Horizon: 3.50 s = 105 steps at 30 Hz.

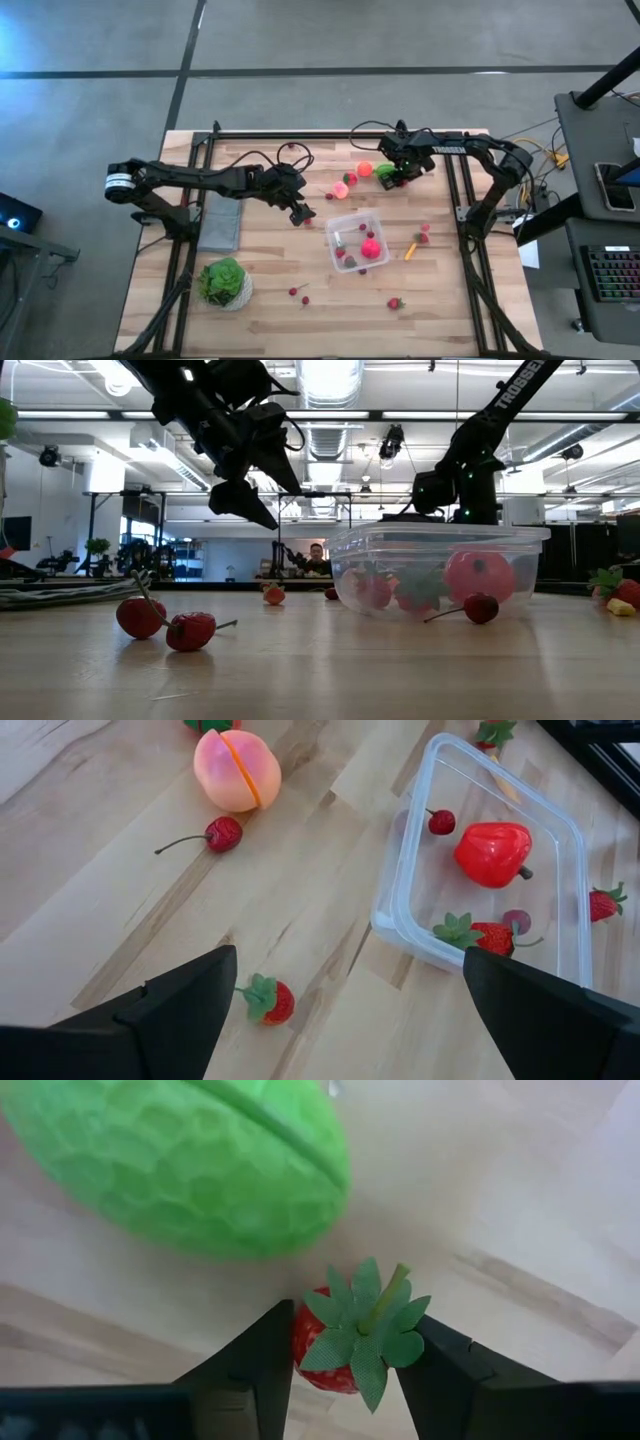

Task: Pick and placing Produce into tupperware
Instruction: Put the strawberry into the transparent bin

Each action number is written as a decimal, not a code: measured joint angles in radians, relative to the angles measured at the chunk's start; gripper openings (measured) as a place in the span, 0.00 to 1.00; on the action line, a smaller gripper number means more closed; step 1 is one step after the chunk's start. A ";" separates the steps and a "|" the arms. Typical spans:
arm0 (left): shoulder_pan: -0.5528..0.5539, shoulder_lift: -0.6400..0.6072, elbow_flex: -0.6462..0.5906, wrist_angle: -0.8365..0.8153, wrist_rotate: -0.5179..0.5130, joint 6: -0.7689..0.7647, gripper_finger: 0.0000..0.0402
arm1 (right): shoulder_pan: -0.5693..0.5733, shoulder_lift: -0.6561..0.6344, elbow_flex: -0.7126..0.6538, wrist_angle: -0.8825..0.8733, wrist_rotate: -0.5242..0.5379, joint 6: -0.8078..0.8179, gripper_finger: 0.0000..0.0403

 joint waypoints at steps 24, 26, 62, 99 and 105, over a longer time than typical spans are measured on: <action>-0.019 0.000 0.000 -0.014 0.012 0.036 0.93 | 0.500 -0.344 0.002 0.133 -0.222 0.186 0.38; -0.022 0.000 -0.001 -0.013 0.015 0.038 0.93 | 0.531 -0.315 0.002 0.162 -0.222 0.187 0.38; -0.031 0.091 -0.003 -0.110 -0.048 0.579 0.92 | 0.582 -0.291 0.549 -0.430 0.515 0.251 0.66; -0.060 0.309 0.027 -0.007 -0.085 0.785 0.59 | 0.569 -0.353 0.412 -0.455 0.518 0.318 0.67; -0.060 0.299 0.027 -0.008 -0.098 0.784 0.49 | 0.569 -0.352 0.412 -0.455 0.518 0.318 0.67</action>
